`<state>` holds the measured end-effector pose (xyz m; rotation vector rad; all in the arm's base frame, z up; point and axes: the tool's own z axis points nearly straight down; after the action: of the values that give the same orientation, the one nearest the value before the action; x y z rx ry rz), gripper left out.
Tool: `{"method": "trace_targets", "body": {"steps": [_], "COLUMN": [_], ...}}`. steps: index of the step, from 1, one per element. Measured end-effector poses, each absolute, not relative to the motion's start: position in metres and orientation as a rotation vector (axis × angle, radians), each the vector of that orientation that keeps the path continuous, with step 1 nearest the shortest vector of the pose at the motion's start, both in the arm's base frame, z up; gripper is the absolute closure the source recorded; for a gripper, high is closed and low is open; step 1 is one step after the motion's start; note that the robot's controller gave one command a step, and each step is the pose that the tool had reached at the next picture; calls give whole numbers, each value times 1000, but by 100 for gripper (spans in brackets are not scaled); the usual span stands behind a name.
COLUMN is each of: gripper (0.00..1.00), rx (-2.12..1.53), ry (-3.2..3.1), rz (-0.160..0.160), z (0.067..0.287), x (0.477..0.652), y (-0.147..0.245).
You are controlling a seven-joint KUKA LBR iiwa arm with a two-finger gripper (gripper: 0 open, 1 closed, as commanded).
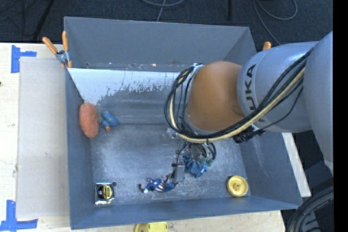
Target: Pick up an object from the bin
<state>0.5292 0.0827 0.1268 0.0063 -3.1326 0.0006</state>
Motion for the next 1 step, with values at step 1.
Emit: {"method": "trace_targets", "body": {"steps": [1], "gripper": [0], "rx": [3], "ry": [-3139], "rz": [0], "z": [131], "x": [531], "y": [82]}}
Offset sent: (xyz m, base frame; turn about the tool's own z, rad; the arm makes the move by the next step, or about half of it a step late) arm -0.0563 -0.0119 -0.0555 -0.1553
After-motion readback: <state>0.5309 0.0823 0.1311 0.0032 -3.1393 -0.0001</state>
